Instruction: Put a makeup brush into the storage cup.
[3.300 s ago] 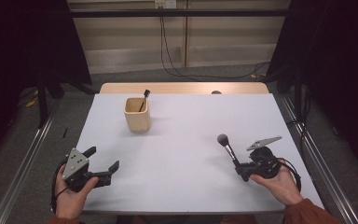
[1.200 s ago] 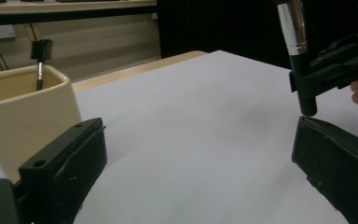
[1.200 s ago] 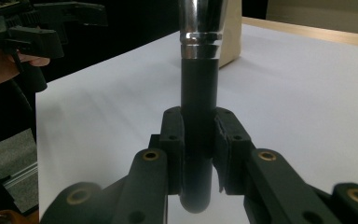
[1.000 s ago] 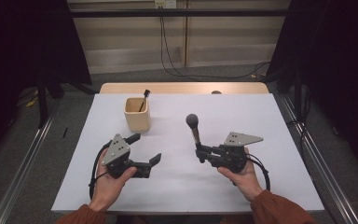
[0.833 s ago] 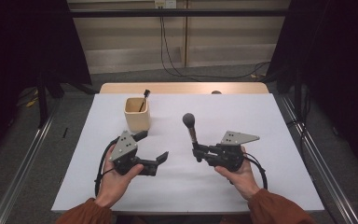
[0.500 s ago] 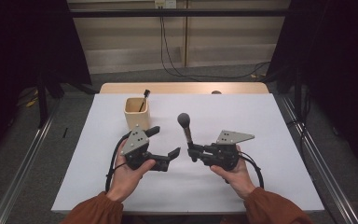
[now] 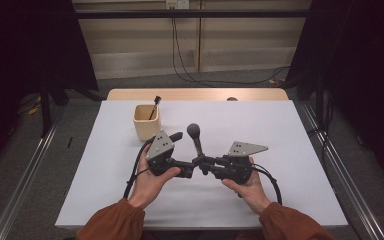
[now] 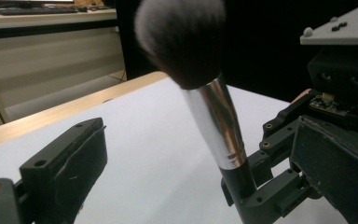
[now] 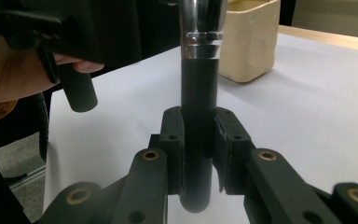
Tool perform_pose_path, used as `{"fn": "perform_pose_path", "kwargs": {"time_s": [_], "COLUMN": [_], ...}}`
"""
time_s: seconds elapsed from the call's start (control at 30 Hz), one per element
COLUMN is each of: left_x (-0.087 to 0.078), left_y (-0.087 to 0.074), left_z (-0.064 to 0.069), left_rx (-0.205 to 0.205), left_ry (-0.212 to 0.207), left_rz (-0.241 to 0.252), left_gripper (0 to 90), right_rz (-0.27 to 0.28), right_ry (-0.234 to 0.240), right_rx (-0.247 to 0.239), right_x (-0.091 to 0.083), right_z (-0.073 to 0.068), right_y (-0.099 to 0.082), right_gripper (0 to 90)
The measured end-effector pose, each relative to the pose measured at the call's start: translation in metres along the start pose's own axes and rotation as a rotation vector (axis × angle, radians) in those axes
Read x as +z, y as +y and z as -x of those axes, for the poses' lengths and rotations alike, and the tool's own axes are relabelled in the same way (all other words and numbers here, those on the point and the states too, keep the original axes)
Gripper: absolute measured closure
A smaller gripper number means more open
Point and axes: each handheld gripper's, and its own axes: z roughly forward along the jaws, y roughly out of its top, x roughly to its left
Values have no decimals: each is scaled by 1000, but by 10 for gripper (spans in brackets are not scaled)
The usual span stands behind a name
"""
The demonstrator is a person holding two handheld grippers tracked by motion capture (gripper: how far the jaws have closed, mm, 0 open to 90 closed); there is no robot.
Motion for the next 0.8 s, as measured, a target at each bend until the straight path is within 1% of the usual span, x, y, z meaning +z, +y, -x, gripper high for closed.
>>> {"fn": "perform_pose_path", "kwargs": {"time_s": [0.07,0.1,0.17,0.23,0.33,0.4,0.43,0.5,0.53,0.57,0.6,0.63,0.67,0.7,0.77,0.8], "left_x": [1,2,3,4,5,5,6,5,4,4,4,5,5,5,5,5], "left_y": [-2,-2,-2,-3,-4,-5,-5,-5,-5,-6,-6,-7,-7,-8,-9,-9], "left_z": [1,2,2,2,3,2,1,0,-1,-2,-2,-3,-4,-4,-4,-5], "left_rx": [-8,-10,-10,-9,-2,-22,-31,-27,-26,-16,-23,-37,-36,-31,-48,-48], "left_ry": [-10,-9,-15,-11,-6,-15,-22,-20,-29,-26,-18,-26,-33,-28,-41,-43], "left_rz": [2,0,0,-8,-14,-12,-14,-13,-7,-7,-5,-5,-11,-13,-11,-10], "left_gripper": [30,30,30,34,75,146,159,239,254,332,383,384,413,445,502,523], "right_rz": [-3,-5,-4,-8,-13,-16,-16,-12,-12,-12,-12,-13,-18,-22,-22,-21], "right_ry": [2,2,2,4,8,6,6,4,4,4,3,4,7,6,6,6], "right_rx": [-1,-2,-4,-1,-2,-3,-3,-5,-6,-4,-2,-3,-5,-6,-6,-7], "right_x": [1,2,3,4,5,6,6,5,5,5,6,6,6,7,7,7], "right_z": [-1,-1,-1,-1,-2,-2,-3,-2,-2,-2,-2,-3,-3,-3,-4,-4], "right_y": [-1,-1,-1,-2,-3,-4,-4,-4,-4,-4,-5,-5,-5,-6,-6,-6], "right_gripper": [760,760,760,760,760,760,760,760,760,759,760,760,760,759,760,760]}}
